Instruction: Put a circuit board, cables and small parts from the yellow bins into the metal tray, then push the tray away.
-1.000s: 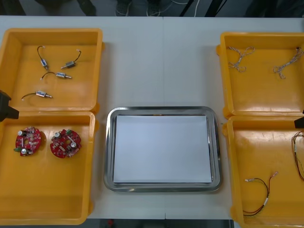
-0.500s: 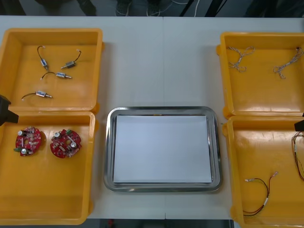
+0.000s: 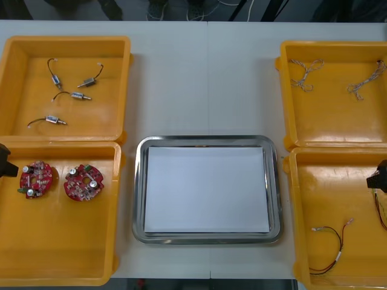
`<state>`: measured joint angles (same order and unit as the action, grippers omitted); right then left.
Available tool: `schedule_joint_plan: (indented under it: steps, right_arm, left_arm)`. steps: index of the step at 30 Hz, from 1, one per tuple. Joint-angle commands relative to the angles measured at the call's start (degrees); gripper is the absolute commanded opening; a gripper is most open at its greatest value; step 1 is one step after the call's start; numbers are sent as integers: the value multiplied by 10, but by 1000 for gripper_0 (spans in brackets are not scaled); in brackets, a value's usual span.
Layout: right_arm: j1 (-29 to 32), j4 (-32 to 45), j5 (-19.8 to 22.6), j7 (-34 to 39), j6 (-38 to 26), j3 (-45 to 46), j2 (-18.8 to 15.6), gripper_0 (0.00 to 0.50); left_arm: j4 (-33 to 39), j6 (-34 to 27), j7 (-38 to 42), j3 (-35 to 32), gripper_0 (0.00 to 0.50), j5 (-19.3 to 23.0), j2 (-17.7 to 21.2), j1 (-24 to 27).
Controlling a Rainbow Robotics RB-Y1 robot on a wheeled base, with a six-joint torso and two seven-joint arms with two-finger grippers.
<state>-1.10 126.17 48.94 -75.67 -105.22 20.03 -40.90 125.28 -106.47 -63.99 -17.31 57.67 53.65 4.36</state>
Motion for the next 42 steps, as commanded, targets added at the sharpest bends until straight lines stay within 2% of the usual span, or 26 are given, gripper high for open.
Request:
schedule_joint_plan:
  steps: [1,15,21,25,29,36,42]
  right_arm:
    - [24,17,-17,0,4,4,38,491]
    - [92,17,-35,18,59,-13,69,491]
    - [114,17,-91,28,113,-56,72,491]
    - [117,17,-114,39,121,-68,81,491]
    - [118,16,-137,46,121,-74,100,491]
    - [124,16,-165,56,125,-83,111,493]
    - [139,16,-180,72,143,-92,113,491]
  left_arm:
    - [9,48,-54,-11,500,-10,30,-45]
    - [8,188,-163,-10,500,-16,55,-142]
    - [9,230,-226,-10,500,-14,74,-174]
    - [8,263,-268,-10,500,-8,86,-194]
    - [5,304,-308,-10,500,18,102,-214]
    - [-18,364,-380,3,500,65,130,-236]
    - [-57,433,-442,47,500,76,154,-236]
